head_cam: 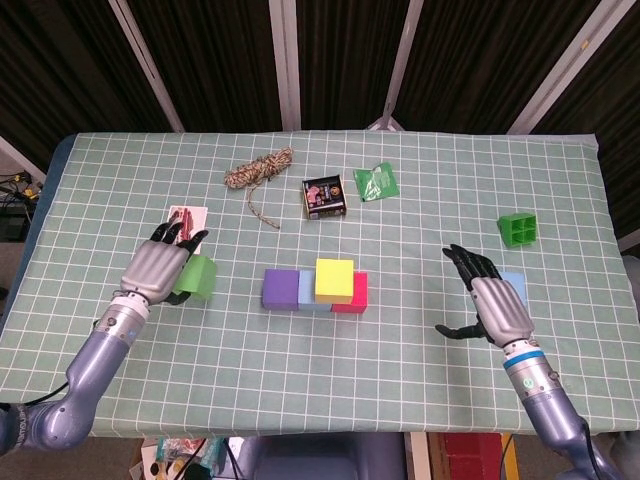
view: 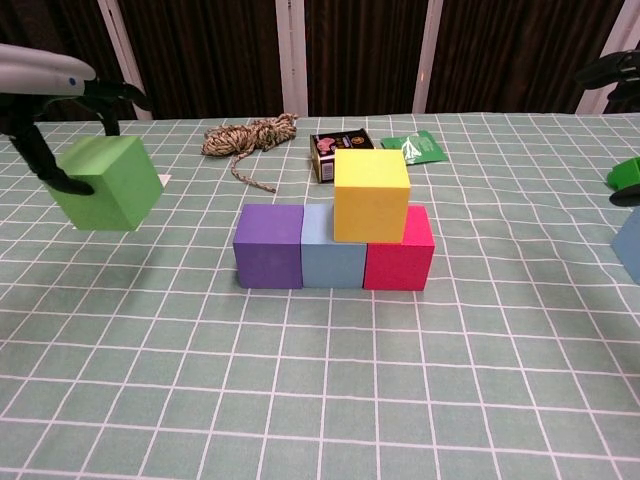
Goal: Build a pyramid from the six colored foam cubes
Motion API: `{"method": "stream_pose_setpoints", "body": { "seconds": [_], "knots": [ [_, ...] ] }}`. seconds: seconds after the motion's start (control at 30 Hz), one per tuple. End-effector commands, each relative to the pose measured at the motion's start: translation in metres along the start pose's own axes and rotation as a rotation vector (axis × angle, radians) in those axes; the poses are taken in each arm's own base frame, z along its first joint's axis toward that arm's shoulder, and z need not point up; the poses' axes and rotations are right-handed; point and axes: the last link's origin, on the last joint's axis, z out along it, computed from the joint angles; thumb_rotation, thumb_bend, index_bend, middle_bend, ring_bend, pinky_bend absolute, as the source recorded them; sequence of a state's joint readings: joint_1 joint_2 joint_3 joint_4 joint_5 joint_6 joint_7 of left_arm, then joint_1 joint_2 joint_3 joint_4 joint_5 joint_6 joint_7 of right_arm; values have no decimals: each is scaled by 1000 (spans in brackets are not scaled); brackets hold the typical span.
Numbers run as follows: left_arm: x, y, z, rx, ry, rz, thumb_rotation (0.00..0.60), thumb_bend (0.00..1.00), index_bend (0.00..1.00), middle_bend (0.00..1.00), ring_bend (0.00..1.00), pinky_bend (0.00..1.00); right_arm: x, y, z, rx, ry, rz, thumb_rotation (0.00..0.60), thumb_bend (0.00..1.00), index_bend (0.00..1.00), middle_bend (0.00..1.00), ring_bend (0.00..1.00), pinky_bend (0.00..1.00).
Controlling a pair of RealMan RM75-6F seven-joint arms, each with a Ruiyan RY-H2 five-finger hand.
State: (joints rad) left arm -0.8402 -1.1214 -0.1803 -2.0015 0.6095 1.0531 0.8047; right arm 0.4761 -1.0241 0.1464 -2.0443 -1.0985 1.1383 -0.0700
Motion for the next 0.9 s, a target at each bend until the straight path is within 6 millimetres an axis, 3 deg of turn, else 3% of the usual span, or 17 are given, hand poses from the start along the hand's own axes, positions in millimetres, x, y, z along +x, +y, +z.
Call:
{"method": "stream_pose_setpoints", "body": {
  "seconds": [0.03,0.4,0.9],
  "knots": [
    [21,29,11,-26,-3,3,600,404,65,356,5,47,1,0,0,0,3,7,600,128,0,0,0,0],
    [48,89,32,-55,-37,6,600,406,64,355,5,44,9,0,1,3,17,49,600,127,0,0,0,0],
    [64,142,39,-19,-90,51,600,406,60,347,6,44,20,-3,-1,21,26,124,600,127,0,0,0,0]
  ]
}}
